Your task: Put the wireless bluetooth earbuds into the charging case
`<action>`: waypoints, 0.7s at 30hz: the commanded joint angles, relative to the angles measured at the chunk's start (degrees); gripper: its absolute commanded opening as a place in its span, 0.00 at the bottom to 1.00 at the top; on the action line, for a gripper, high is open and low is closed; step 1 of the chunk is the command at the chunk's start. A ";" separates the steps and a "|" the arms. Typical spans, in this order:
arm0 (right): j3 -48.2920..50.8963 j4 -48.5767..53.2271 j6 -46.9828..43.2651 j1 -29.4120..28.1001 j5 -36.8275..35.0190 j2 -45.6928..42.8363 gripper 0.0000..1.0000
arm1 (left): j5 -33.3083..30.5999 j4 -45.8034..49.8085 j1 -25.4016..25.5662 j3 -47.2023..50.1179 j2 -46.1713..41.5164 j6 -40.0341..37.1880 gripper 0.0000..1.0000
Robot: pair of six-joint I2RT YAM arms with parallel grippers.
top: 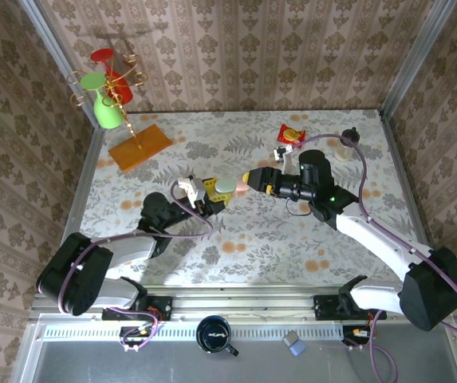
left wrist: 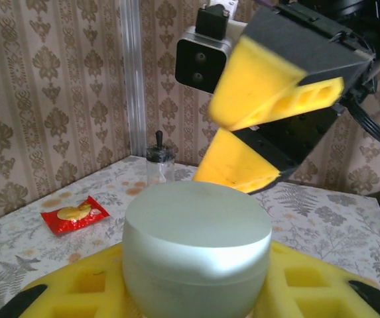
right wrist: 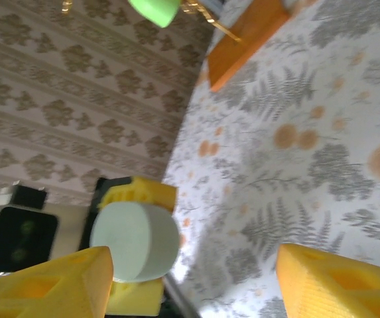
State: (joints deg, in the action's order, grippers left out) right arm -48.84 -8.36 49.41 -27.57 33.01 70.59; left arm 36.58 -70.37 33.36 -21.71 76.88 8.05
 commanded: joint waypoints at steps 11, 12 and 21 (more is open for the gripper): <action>1.20 -20.39 21.39 -1.56 10.92 5.95 0.71 | -1.79 -3.92 1.28 -6.97 3.77 -1.11 0.38; 1.30 -21.65 22.02 -1.83 11.10 6.35 0.71 | -1.99 -3.98 1.56 -7.18 3.97 -1.44 0.38; 0.68 -30.58 30.48 -2.05 11.20 11.22 0.55 | -1.61 -3.87 2.66 -6.78 3.81 -3.13 0.39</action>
State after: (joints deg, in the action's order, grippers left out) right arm -47.51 -33.82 76.31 -29.52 42.74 80.84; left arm 34.85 -71.66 35.62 -27.94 80.93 6.61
